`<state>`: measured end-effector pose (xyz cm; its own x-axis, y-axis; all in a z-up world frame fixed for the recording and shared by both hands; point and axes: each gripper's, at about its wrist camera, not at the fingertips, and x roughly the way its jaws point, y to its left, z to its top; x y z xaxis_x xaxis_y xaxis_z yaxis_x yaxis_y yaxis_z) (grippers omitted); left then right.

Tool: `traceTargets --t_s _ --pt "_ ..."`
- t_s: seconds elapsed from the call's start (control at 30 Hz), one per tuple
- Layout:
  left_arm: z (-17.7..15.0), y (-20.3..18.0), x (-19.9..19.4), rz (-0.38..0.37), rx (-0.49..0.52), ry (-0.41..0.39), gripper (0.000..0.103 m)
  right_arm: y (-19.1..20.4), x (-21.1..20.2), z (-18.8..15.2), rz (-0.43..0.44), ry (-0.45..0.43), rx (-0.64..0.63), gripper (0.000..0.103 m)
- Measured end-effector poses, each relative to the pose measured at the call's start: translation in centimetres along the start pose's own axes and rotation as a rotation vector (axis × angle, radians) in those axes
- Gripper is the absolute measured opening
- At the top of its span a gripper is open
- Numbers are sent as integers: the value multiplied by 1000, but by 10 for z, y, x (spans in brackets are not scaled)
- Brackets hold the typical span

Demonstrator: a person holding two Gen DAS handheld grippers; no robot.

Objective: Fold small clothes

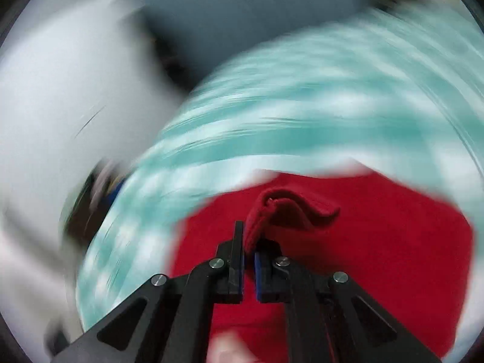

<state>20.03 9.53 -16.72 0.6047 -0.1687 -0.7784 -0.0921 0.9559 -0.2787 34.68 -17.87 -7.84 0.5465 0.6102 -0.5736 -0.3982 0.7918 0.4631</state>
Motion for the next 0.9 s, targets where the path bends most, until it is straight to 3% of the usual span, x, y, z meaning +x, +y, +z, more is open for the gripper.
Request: traceTargets --t_s 0.03,0.07,0.13,0.2,0.27,0.33,0.4,0.47,0.53,0.67,0.73,0.83,0.9 --pt "0 -1 1 7 6 -3 78 30 6 1 82 50 -108 13" --pt "0 -1 2 12 12 -6 78 60 14 -2 149 113 -204 39" --pt "-2 -4 3 22 33 -12 78 90 24 -9 259 228 -285 74" --pt "-5 -5 3 30 59 -17 78 83 15 -7 286 206 -261 74" --pt "-7 -5 3 32 74 -20 78 48 -3 2 253 129 -152 74" --pt "-8 -4 4 29 73 -23 78 5 -8 13 111 78 -20 74" --pt "-8 -3 4 28 69 -24 79 -38 -2 17 -66 133 39 72" --pt "-8 -4 4 28 73 -24 80 -56 21 12 -161 278 -36 61" --pt "-9 -4 4 31 81 -27 80 -52 38 1 -221 358 -169 60" --pt "-11 -6 6 39 100 -32 82 -30 34 -8 -125 346 -307 49" --pt "-11 -8 8 44 104 -32 84 -10 47 -22 -108 415 -434 43" --pt "-11 -9 8 43 105 -33 84 6 84 -50 -135 557 -592 43" --pt "-11 -8 8 36 100 -33 85 16 93 -58 -127 559 -662 38"
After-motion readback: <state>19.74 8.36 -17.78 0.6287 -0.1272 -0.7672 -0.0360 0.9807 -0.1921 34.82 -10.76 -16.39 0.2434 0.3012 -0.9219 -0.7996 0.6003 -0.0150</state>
